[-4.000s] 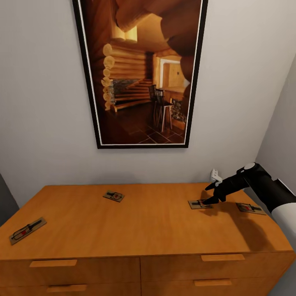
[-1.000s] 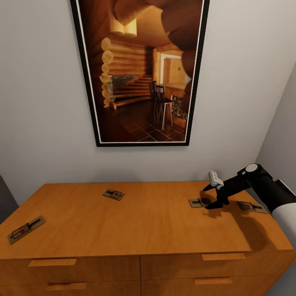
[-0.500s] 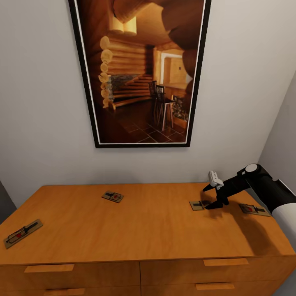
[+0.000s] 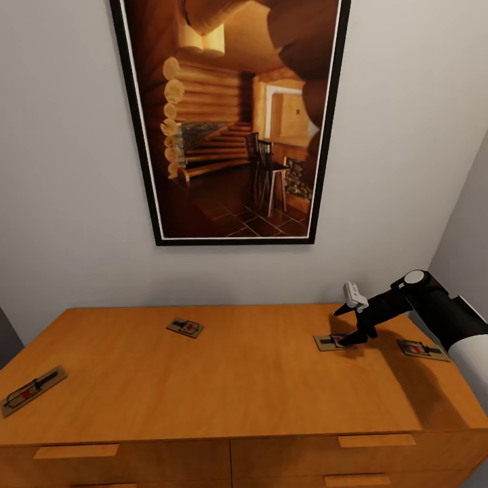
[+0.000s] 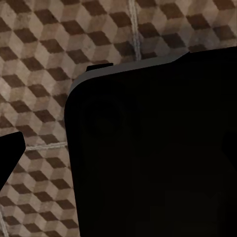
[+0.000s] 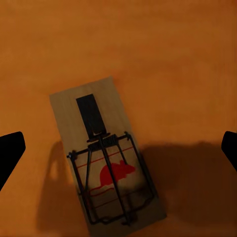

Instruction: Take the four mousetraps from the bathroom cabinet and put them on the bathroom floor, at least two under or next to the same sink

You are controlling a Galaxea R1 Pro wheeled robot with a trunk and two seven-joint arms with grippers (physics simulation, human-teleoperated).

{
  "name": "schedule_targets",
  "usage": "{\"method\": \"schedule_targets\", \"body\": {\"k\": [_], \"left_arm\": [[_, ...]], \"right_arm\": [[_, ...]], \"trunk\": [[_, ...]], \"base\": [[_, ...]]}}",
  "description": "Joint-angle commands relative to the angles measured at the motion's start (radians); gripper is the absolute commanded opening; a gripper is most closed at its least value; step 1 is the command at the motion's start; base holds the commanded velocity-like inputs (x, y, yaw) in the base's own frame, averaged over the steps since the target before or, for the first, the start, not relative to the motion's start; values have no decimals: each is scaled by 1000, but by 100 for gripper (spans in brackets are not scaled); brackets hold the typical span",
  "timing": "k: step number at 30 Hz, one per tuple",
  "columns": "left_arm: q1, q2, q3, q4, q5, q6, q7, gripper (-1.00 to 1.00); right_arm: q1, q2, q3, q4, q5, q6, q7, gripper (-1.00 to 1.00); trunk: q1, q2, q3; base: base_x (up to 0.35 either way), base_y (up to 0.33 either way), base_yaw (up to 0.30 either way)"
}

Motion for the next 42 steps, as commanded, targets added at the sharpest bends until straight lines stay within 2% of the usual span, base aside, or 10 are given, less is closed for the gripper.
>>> {"method": "schedule_targets", "body": {"k": [1, 42], "left_arm": [[-2, -1, -8, 4, 0, -7, 6, 100], [-2, -1, -8, 4, 0, -7, 6, 100]], "right_arm": [[-1, -1, 2, -1, 2, 11, 3, 100], [-1, -1, 2, 16, 2, 10, 3, 100]], "trunk": [[0, -1, -1], [0, -1, -38]], "base": [[1, 0, 0], [0, 0, 0]]}}
